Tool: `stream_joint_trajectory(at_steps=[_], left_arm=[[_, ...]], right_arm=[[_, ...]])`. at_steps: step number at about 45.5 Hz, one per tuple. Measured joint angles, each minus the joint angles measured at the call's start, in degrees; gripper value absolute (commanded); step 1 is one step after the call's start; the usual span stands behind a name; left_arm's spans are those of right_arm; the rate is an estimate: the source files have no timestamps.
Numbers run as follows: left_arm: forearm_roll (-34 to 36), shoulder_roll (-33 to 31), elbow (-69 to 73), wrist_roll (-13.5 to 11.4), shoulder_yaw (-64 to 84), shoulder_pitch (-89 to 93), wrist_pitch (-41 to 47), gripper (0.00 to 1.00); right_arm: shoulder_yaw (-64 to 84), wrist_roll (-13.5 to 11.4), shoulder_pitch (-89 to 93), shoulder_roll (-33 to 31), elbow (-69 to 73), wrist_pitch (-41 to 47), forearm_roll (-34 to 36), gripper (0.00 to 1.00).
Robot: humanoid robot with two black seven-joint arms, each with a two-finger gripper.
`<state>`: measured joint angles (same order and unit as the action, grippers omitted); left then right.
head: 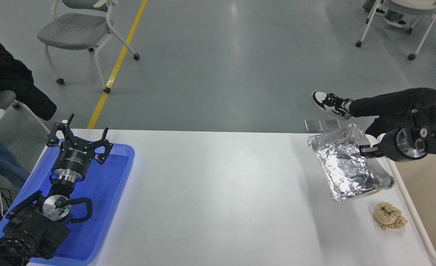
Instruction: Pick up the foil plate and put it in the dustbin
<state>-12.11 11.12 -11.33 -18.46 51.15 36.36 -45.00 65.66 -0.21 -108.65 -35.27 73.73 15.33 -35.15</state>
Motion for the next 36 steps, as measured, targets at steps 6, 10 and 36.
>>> stream_joint_trajectory(at_steps=[6, 10, 36], left_arm=[[0.0, 0.1, 0.0, 0.0, 0.0, 0.0, 0.0, 1.00], [0.0, 0.2, 0.0, 0.0, 0.1, 0.0, 0.0, 1.00], [0.0, 0.3, 0.0, 0.0, 0.1, -0.1, 0.0, 1.00]], right_arm=[[4.8, 0.0, -10.0, 0.4, 4.6, 2.7, 2.0, 0.00], [7.5, -0.1, -15.7, 1.3, 7.2, 4.2, 3.6, 0.00], [16.8, -0.2, -28.6, 4.0, 12.6, 6.7, 5.5, 0.00]])
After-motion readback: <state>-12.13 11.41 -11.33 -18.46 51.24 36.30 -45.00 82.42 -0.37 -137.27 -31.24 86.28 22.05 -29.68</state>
